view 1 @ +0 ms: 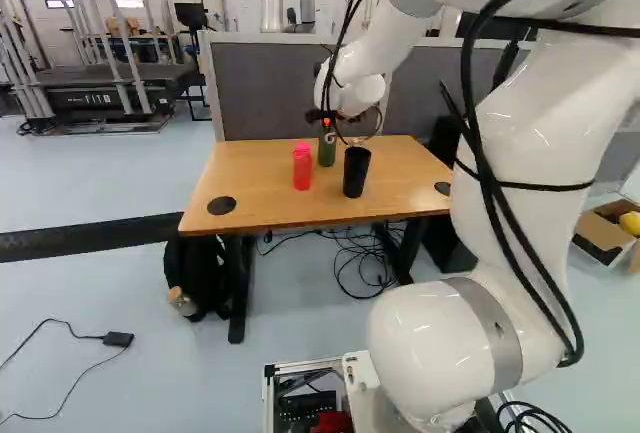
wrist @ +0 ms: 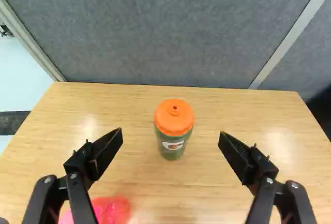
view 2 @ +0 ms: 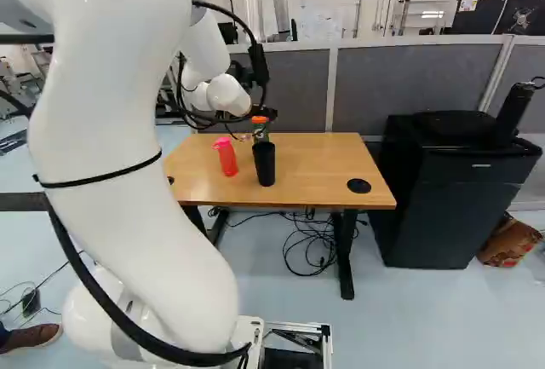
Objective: Pick up the green bottle from the table
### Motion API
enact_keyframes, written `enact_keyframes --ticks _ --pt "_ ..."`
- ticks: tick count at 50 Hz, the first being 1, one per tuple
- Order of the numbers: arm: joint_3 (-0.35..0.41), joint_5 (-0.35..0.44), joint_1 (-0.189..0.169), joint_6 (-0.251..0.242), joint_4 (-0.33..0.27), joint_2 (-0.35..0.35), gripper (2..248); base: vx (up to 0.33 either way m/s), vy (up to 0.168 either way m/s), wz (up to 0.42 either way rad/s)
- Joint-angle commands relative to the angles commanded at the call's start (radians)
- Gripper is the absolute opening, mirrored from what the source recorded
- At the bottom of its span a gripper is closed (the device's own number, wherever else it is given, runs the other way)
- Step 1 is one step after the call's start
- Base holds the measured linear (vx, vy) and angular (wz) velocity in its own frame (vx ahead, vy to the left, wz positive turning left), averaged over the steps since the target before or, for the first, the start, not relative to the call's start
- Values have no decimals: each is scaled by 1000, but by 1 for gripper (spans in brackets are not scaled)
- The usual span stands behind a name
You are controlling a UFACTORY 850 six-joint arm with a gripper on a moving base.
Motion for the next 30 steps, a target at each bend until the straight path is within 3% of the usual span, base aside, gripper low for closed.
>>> enact_keyframes --ticks 30 --pt "-94 -22 -2 0 0 -141 247 0 0 0"
